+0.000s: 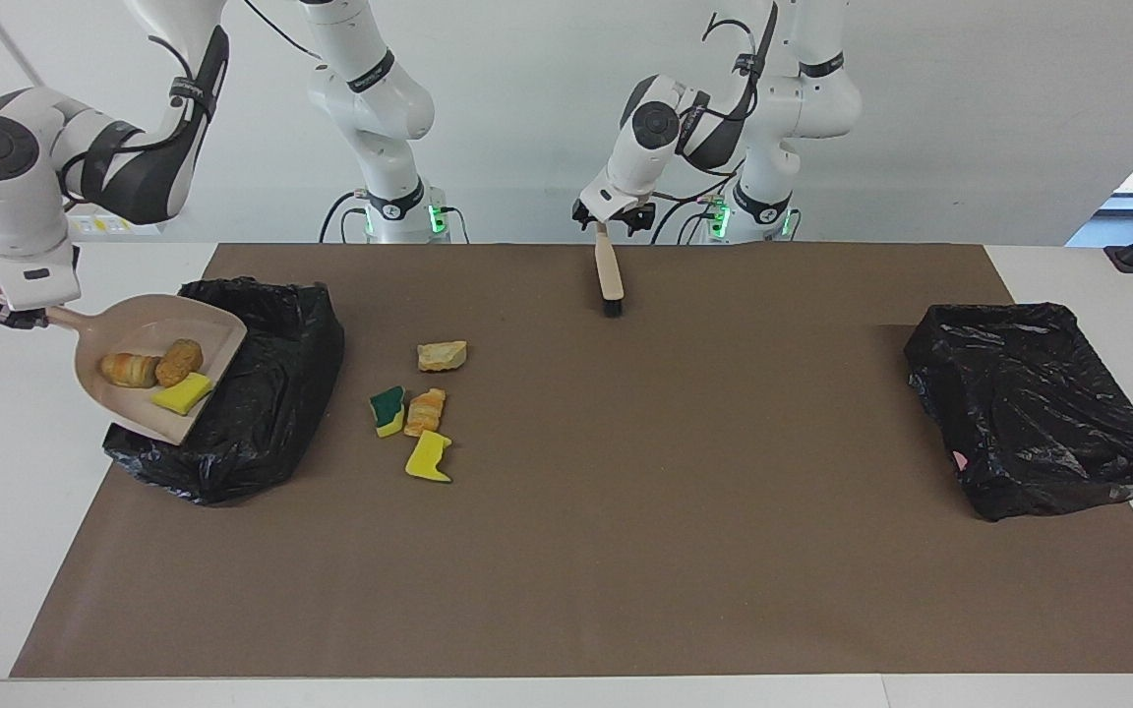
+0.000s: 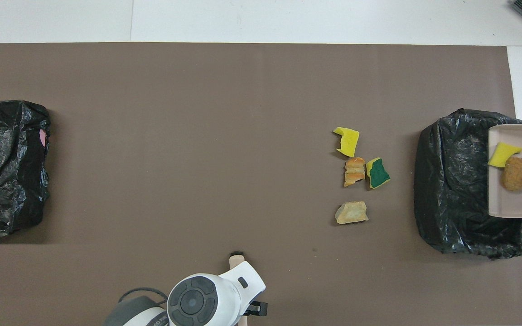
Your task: Sweep and dump trash in bin
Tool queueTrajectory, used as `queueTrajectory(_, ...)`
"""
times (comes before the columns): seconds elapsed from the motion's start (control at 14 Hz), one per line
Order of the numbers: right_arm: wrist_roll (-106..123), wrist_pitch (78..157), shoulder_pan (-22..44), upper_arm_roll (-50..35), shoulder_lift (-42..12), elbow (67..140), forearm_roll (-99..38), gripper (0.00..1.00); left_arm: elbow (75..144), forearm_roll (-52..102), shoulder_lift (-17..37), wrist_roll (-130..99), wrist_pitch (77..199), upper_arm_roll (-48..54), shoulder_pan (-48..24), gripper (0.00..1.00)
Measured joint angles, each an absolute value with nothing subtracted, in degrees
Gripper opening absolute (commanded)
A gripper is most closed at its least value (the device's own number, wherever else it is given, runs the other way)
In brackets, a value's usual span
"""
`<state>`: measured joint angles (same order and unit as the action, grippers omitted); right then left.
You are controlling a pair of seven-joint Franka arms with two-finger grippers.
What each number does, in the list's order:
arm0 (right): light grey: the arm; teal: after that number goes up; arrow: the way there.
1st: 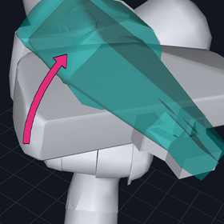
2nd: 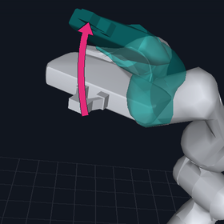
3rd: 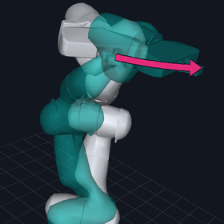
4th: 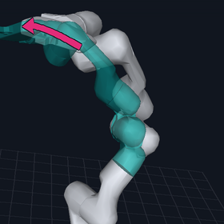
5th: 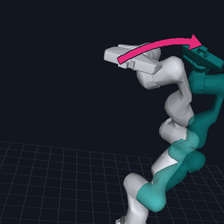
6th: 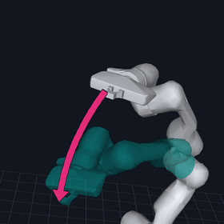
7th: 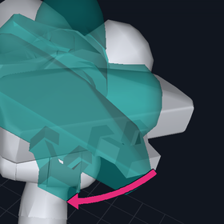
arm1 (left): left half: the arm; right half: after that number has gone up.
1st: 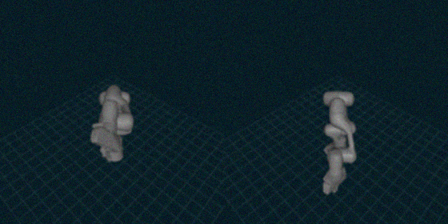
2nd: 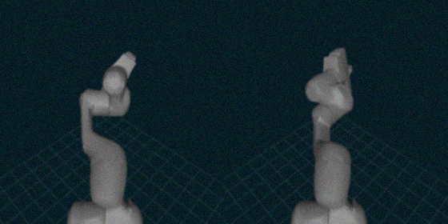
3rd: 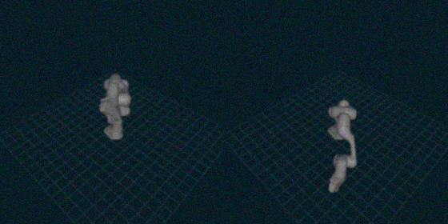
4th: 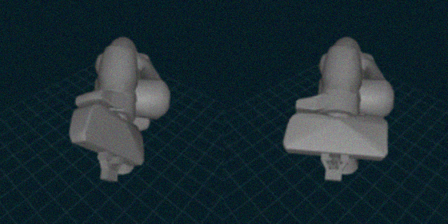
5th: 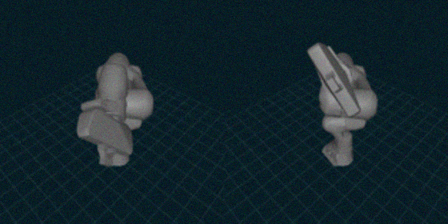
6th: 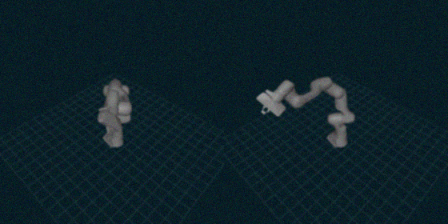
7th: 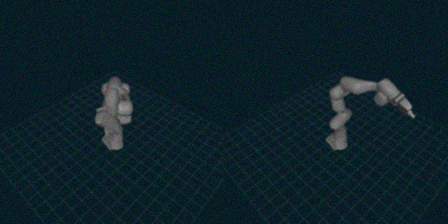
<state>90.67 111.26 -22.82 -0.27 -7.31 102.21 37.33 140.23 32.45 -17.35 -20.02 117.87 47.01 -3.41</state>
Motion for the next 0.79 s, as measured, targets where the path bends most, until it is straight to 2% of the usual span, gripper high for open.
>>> queueTrajectory(0.5,90.7,110.8,-22.6,-0.9,-5.8,101.7,42.3,0.00,123.0,15.3,-14.2,-18.7,102.5,29.2,-4.2,1.00)
queueTrajectory(0.79,88.6,109.0,-19.1,-1.0,-5.5,101.7,47.0,0.00,108.0,8.6,-7.3,-18.3,94.1,19.1,-7.6,1.00)
